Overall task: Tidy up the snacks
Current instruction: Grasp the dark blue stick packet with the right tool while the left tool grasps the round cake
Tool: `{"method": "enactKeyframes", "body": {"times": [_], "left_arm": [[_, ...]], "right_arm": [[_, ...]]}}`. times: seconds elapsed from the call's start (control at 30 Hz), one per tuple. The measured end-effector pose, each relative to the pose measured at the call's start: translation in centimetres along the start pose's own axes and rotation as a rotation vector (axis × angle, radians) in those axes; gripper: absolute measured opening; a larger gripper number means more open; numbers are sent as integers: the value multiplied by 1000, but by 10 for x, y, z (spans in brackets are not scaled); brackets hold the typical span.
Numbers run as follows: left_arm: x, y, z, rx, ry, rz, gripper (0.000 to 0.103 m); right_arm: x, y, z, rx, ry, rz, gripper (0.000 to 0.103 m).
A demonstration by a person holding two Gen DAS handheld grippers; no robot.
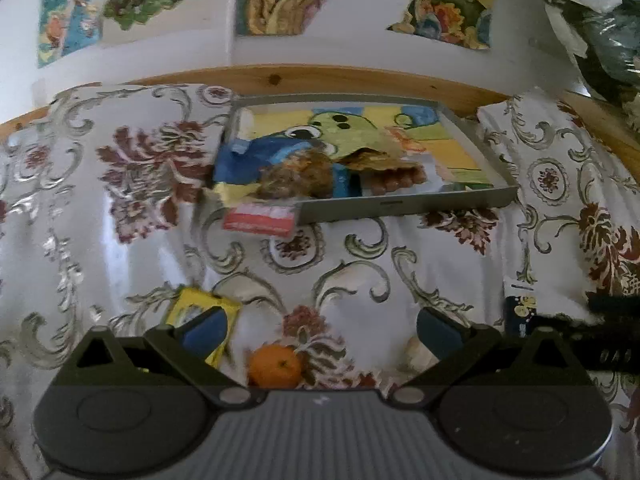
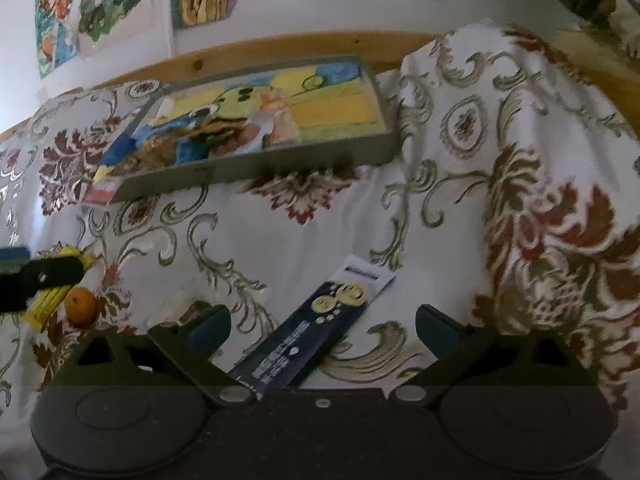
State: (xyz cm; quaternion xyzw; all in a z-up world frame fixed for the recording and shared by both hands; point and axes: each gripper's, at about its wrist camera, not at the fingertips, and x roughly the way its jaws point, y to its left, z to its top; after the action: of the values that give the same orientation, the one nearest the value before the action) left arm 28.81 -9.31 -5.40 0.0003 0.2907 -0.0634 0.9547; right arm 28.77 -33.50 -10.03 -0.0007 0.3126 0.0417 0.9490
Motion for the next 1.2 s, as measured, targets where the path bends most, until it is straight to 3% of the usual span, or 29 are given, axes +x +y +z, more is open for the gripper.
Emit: {"method": "enactKeyframes", "body": {"times": [0.3,0.53,0.7,0.9,1.0,1.13,1.2], "left_arm": [[31,-20,15,146,22,-96,103],[51,-27,11,238,83,-131,103],[58,-26,8,229,111,-163,103],[58,-26,8,242,137,-220,103],[57,-29,9,267,145,-244,102],[58,-39,6,314,169,-285,97],[61,-45,3,333,183,-296,96]], "right_arm": [[19,24,-13,-109,36,-6,87],[34,33,-17,-157,86,-28,87],[31,45,-15,-243,118,-73,67],[23,42,-14,-328,126,-132,51],[16,34,-15,-372,121,-168,49],[15,24,-14,-356,127,-151,50],[15,23,-14,-349,120,-148,55]]}}
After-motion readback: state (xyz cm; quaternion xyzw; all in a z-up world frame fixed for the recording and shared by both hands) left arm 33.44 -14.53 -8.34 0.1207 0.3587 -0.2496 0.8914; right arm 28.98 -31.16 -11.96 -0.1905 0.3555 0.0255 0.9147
